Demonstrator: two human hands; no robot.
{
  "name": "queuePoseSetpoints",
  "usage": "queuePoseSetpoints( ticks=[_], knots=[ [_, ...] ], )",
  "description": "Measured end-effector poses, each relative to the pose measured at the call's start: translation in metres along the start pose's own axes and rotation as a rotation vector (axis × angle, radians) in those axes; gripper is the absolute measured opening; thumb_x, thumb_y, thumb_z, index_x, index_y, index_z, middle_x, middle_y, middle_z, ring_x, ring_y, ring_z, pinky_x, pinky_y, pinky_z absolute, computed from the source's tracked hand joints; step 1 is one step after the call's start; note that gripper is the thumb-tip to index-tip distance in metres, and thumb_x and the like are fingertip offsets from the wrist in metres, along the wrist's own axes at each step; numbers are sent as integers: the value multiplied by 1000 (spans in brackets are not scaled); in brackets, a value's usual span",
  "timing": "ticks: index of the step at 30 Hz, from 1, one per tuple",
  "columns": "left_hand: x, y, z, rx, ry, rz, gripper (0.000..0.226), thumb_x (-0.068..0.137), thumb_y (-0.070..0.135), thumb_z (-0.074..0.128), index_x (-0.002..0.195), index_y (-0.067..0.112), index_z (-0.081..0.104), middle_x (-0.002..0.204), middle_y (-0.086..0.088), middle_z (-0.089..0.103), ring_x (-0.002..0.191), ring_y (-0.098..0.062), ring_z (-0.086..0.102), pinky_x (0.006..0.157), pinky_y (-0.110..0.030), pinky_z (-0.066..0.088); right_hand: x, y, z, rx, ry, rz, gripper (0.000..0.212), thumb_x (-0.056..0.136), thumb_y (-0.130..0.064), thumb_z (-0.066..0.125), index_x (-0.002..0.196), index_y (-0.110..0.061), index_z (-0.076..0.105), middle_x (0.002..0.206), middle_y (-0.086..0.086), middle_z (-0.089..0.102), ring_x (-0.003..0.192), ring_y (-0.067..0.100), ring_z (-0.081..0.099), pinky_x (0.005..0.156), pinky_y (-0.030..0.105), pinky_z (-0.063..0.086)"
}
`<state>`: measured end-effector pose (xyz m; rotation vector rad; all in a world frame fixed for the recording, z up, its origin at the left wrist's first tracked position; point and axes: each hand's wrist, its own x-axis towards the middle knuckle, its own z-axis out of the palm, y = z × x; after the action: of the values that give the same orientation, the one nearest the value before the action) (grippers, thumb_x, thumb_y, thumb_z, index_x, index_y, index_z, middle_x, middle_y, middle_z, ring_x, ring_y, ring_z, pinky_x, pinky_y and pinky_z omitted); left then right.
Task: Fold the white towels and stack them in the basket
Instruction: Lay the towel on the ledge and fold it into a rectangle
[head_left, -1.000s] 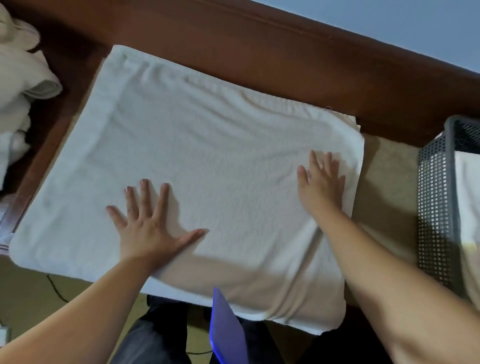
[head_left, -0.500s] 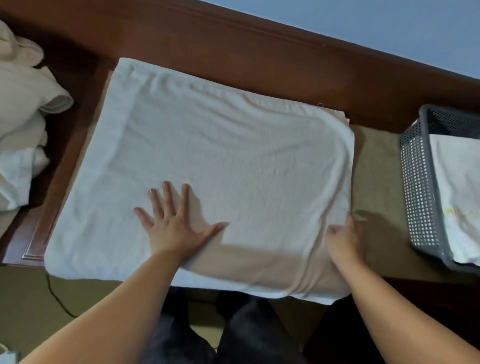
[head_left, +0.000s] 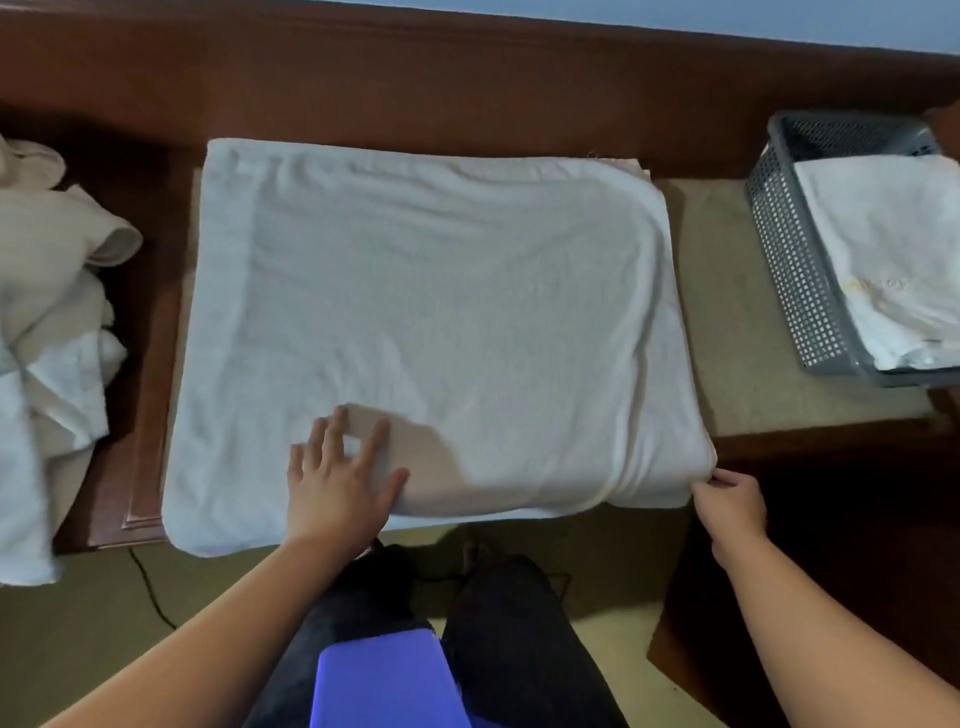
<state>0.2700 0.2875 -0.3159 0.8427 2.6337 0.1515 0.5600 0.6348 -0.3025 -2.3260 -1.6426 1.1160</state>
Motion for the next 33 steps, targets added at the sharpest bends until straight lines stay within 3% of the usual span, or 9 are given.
queuePoseSetpoints(
  ticks=[3, 5, 8, 11, 17, 21, 25, 29, 33],
  knots=[
    [-7, 23, 0, -20, 55, 11, 58, 93, 59, 63, 147, 41, 54, 162, -12, 34, 146, -39, 33, 114, -59, 37, 4, 6, -5, 64, -110, 47, 53, 91, -23, 79, 139, -8, 59, 131, 13, 63, 123, 36, 59, 106, 51, 50],
    [-12, 46, 2, -1, 36, 36, 57, 93, 60, 63, 146, 43, 52, 159, -10, 37, 142, -39, 38, 108, -58, 41, 7, 10, -10, 70, -178, 50, 52, 91, -28, 80, 137, -8, 62, 125, 10, 66, 117, 33, 63, 105, 51, 52],
    [-16, 75, 12, 30, -80, 21, 56, 97, 64, 53, 150, 47, 45, 162, -8, 31, 145, -38, 31, 114, -56, 34, 14, 15, -24, -28, -240, -26, 40, 96, -30, 74, 129, -9, 66, 114, 7, 66, 104, 27, 63, 93, 45, 55],
    [-11, 85, 16, 7, -130, -29, 56, 97, 64, 54, 150, 50, 44, 167, -8, 20, 151, -38, 19, 119, -57, 23, 29, 21, -43, -112, -168, -136, 29, 98, -29, 71, 120, -10, 68, 113, 9, 66, 97, 26, 61, 83, 40, 52],
    [-13, 87, 16, 35, -151, -24, 61, 96, 64, 56, 153, 48, 40, 168, -10, 17, 153, -36, 14, 119, -61, 20, 44, 36, -50, -350, -157, -256, 22, 100, -34, 67, 113, -16, 64, 110, 9, 67, 101, 30, 61, 88, 44, 53],
    [-18, 87, 11, 53, -175, 11, 69, 94, 65, 59, 155, 46, 35, 169, -11, 15, 155, -38, 15, 120, -61, 21, 21, 28, -37, -492, -43, -329, 50, 90, -27, 70, 135, -19, 50, 134, 16, 52, 121, 39, 53, 99, 53, 50],
    [-32, 73, 0, -57, -175, -24, 67, 95, 66, 56, 155, 45, 37, 170, 0, 19, 153, -31, 24, 120, -52, 29, -33, -10, -4, -555, 10, -711, 68, 88, -23, 70, 147, -21, 37, 148, 12, 37, 132, 34, 43, 105, 52, 43],
    [-44, 37, -11, -189, -79, -259, 62, 97, 65, 52, 151, 37, 45, 163, 0, 32, 145, -29, 35, 114, -50, 40, -91, -71, 52, -730, -300, -1058, 60, 97, -21, 58, 152, -22, 36, 153, 7, 37, 138, 30, 39, 112, 47, 39],
    [-54, -21, -24, -249, -74, -425, 70, 100, 66, 43, 161, 33, 31, 170, -8, 20, 153, -32, 22, 118, -51, 35, -162, -124, 126, -957, -657, -1260, 61, 99, -24, 49, 158, -23, 35, 165, 2, 30, 150, 26, 29, 119, 43, 32]
  ],
)
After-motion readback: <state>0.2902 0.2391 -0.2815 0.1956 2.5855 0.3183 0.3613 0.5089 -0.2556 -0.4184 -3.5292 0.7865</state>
